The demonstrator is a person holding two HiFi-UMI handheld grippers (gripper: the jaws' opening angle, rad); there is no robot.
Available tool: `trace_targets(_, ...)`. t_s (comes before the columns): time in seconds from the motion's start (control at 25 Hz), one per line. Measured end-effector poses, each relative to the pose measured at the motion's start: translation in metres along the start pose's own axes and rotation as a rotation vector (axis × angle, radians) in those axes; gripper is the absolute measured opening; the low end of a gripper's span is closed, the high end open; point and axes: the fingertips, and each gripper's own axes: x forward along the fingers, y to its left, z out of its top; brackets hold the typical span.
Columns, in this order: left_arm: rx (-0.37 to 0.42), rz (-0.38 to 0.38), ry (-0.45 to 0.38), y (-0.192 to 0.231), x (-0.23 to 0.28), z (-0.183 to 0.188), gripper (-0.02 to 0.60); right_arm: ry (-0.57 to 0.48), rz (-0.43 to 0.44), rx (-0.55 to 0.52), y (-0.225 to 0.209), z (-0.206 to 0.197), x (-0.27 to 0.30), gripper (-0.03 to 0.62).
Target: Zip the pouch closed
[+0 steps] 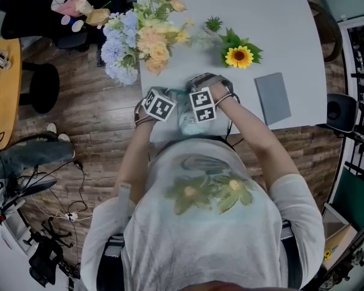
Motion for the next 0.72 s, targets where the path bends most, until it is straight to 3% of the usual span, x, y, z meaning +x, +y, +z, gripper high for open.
trace_targets(0.72, 0.008, 0.006, 0.000, -0.001, 0.000, 0.000, 0.028, -0.023, -0.033, 0.142, 0.001, -0.012, -0.012, 0.015)
